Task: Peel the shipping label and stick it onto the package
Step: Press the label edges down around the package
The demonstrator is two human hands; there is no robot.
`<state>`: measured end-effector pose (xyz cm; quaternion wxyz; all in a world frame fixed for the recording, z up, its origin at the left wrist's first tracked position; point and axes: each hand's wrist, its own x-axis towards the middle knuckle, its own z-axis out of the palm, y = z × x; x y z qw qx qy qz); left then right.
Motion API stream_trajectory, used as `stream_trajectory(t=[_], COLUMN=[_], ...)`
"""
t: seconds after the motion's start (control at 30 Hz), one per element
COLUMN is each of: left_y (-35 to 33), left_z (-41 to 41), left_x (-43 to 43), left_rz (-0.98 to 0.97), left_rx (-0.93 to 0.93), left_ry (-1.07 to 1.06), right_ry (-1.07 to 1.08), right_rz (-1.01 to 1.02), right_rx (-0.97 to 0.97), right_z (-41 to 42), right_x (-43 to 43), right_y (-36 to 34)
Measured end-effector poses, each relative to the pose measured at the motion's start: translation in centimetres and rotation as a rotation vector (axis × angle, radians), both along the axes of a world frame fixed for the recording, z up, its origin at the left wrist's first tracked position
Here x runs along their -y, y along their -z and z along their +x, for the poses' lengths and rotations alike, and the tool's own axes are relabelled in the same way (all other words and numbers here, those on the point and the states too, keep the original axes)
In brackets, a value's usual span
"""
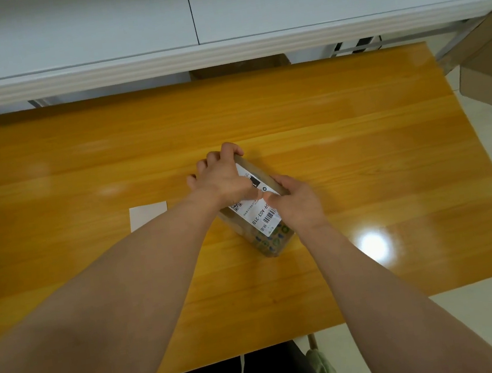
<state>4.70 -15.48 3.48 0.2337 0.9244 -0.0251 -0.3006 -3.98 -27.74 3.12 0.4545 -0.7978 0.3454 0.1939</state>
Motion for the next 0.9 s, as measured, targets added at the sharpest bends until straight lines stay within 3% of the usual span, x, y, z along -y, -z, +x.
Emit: stream_trajectory(t=[0.2, 0.37, 0.57, 0.73, 0.9], left_y=[0.3, 0.3, -0.4, -0.4, -0.1], left_z=[0.1, 0.0, 0.1, -0.6, -0.8], left_x=[0.6, 0.6, -0.4, -0.2, 0.2], left_rz=[-0.047, -0.038, 0.043, 0.139, 0.168], left_rx=[0.032, 0.03, -0.034, 0.009, 0.028], left_ry=[-0.137, -0.13, 0.127, 0.251, 0.217], right_ry=[0.127, 0.103, 0.105, -0.08, -0.027], right_rz=[0.062, 0.101, 0.387, 0.392, 0.363], right_rx=[0.017, 0.03, 0.094, 0.088, 0.129], right_z=[0.1, 0.2, -1.4, -2.4, -2.3], right_x=[0.0, 0.1, 2.7, 3.0, 2.7], right_y=[1.1, 0.2, -0.8, -0.5, -0.3])
